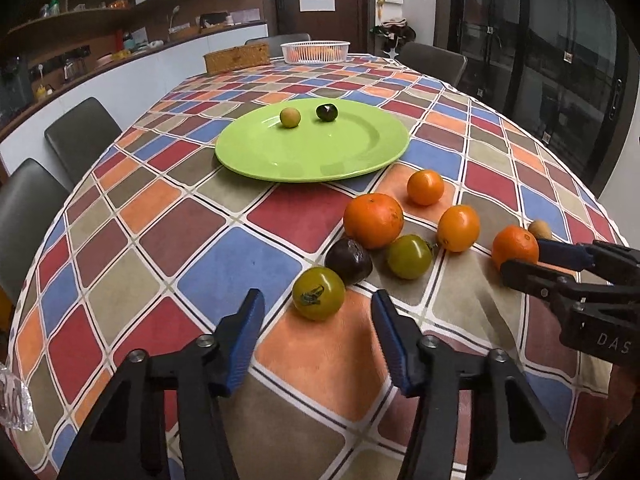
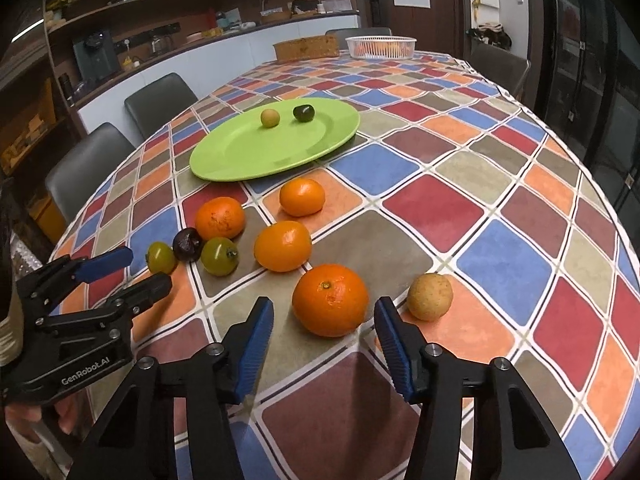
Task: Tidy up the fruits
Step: 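Grasp the green-yellow fruit with the left tool while the right tool grasps the large orange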
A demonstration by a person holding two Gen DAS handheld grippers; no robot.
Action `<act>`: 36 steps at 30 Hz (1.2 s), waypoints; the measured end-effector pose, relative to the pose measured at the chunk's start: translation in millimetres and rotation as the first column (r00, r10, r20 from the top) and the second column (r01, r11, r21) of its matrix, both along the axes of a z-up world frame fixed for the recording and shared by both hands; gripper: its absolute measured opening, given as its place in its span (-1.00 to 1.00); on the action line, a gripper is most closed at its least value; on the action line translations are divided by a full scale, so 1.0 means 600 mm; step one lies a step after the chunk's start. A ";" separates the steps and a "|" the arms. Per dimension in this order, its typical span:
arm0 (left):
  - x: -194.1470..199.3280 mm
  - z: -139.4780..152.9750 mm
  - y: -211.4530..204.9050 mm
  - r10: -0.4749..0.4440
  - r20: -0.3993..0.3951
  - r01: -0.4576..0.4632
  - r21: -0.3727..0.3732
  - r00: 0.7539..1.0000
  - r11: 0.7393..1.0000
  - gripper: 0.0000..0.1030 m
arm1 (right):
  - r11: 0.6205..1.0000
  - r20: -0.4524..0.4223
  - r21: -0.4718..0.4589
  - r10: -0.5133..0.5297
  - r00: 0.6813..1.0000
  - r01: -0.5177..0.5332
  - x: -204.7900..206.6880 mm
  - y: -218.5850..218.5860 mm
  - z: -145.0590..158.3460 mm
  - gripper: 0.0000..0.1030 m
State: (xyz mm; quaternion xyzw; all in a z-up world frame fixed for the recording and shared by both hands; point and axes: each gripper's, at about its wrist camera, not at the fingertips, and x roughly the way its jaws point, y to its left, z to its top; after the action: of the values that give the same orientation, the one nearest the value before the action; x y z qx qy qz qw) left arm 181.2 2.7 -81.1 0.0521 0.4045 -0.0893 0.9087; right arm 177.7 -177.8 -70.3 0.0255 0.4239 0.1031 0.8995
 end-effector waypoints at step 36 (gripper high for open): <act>-0.024 0.074 -0.004 -0.016 0.091 0.019 -0.043 0.996 0.999 -0.45 | 0.998 0.104 0.011 0.067 0.992 -0.068 -0.014 0.012 0.059 -0.19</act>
State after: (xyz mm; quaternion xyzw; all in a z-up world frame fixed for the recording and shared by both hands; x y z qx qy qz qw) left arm 166.6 0.1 -36.7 0.0398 0.3604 -0.1035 0.9262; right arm 169.5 -170.8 -34.7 0.0126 0.3764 0.1377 0.9161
